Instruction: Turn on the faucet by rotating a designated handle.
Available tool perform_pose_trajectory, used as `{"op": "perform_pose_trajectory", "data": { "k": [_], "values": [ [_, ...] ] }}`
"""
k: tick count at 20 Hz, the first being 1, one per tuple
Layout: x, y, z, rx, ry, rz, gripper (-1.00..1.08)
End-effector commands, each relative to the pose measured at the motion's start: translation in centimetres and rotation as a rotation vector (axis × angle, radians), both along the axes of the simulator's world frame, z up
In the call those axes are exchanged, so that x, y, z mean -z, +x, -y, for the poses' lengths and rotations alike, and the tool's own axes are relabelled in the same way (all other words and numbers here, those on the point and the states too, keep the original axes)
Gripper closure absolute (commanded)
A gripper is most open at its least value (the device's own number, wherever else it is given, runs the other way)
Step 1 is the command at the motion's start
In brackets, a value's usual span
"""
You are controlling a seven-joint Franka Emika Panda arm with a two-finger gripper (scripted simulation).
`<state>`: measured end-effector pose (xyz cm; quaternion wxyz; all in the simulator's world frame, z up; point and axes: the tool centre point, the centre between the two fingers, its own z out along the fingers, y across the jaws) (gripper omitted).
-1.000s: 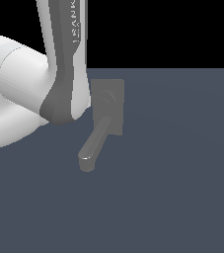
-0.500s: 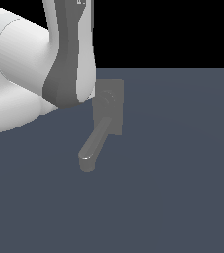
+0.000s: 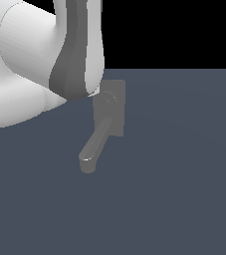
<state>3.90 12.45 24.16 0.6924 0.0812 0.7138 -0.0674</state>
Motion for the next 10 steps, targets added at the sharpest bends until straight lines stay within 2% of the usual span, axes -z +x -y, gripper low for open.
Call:
{"op": "perform_pose_trajectory", "data": {
  "k": [1, 10],
  "values": [
    [-1.7, 0.3, 0.7, 0.004, -0.001, 0.023, 1.08],
    [-4.1, -0.1, 2.9, 0.002, 0.000, 0.030, 1.08]
  ]
}}
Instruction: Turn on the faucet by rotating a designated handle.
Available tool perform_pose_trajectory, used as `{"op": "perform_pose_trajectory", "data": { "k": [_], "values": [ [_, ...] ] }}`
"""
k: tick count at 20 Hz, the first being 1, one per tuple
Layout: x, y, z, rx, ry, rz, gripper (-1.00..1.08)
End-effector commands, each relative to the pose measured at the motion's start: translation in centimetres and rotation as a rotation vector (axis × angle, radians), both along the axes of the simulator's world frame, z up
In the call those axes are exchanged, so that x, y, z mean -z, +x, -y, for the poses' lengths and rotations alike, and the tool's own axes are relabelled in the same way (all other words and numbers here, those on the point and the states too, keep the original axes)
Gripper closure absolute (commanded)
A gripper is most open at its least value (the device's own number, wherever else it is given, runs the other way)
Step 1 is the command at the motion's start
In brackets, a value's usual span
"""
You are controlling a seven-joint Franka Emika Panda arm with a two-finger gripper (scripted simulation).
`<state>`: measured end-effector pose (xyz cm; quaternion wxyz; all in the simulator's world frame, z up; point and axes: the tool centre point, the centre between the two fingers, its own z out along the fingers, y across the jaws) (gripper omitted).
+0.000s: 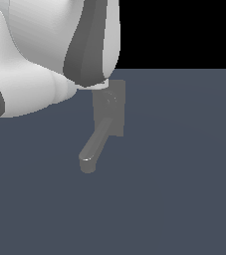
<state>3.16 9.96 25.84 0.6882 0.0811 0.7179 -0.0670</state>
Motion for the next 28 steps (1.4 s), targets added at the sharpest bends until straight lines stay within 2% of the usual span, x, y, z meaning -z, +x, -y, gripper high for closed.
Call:
{"op": "perform_pose_trajectory", "data": {
  "k": [1, 3, 4, 24, 25, 26, 28],
  "values": [
    [-2.7, 0.6, 0.6, 0.002, -0.001, 0.042, 1.08],
    [-3.0, 0.6, 0.9, 0.002, -0.001, 0.043, 1.08],
    [-1.2, 0.1, 0.5, 0.002, -0.003, 0.014, 1.08],
    [-4.3, -0.8, 7.3, 0.002, -0.001, 0.043, 1.08],
    [-4.3, -0.8, 7.3, 0.002, -0.001, 0.043, 1.08],
    [-2.3, -1.4, 5.5, -0.019, 0.000, 0.004, 1.08],
    [-2.3, -1.5, 6.4, -0.017, 0.000, 0.008, 1.08]
  ]
}}
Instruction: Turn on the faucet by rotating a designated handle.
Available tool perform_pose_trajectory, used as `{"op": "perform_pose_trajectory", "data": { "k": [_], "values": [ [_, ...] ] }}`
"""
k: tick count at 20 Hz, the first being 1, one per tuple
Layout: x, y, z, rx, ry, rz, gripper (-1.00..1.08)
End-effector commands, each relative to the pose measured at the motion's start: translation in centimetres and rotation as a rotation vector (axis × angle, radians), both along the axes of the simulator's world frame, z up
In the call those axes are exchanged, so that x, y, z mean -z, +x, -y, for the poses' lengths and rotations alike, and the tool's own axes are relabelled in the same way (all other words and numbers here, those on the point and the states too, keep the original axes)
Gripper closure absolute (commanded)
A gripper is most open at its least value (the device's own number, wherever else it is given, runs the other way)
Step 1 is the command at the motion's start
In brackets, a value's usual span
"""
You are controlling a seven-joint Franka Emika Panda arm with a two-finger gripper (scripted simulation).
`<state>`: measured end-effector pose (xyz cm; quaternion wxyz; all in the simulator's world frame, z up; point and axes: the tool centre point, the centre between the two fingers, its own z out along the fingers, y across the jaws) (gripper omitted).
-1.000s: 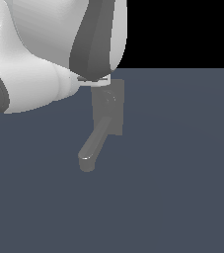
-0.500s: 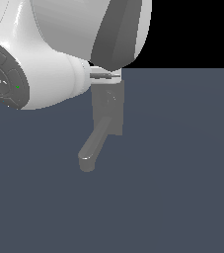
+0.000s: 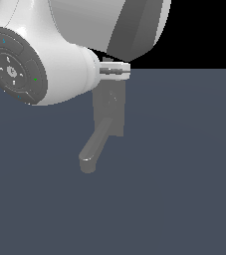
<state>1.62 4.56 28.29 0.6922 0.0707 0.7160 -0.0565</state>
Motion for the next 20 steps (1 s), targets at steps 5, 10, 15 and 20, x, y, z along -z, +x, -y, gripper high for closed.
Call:
{"op": "perform_pose_trajectory", "data": {
  "k": [5, 10, 15, 20],
  "values": [
    [0.1, -0.2, 3.2, 0.018, 0.000, 0.010, 1.08],
    [0.1, -0.4, 5.4, 0.024, 0.000, 0.021, 1.08],
    [0.1, -0.6, 7.6, 0.029, 0.000, 0.031, 1.08],
    [1.3, -1.4, 7.9, 0.028, 0.001, 0.012, 1.08]
  ]
}}
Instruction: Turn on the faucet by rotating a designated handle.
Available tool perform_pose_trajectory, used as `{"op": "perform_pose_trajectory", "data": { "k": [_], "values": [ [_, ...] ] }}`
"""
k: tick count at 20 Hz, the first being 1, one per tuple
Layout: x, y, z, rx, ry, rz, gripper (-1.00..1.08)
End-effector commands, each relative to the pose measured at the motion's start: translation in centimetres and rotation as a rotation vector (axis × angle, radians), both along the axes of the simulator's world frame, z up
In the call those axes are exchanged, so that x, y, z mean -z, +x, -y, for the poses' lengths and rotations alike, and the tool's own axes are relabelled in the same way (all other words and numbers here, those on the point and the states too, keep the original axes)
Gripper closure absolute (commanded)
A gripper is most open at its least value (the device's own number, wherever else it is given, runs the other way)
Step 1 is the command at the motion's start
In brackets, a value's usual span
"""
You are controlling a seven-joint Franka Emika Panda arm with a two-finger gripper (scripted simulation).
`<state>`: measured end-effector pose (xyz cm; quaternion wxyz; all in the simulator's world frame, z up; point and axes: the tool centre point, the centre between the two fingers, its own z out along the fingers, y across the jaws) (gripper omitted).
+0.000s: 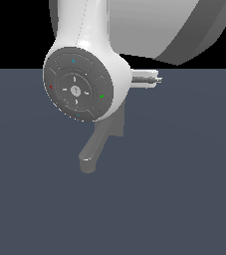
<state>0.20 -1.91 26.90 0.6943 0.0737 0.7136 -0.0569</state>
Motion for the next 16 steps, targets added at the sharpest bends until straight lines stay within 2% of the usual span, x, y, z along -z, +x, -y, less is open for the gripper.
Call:
{"op": "perform_pose_trajectory", "data": {
  "k": [1, 16],
  "values": [
    [0.1, 0.0, 1.7, 0.023, -0.002, 0.006, 1.08],
    [3.0, -0.2, 5.5, 0.026, -0.003, 0.024, 1.08]
  ]
}}
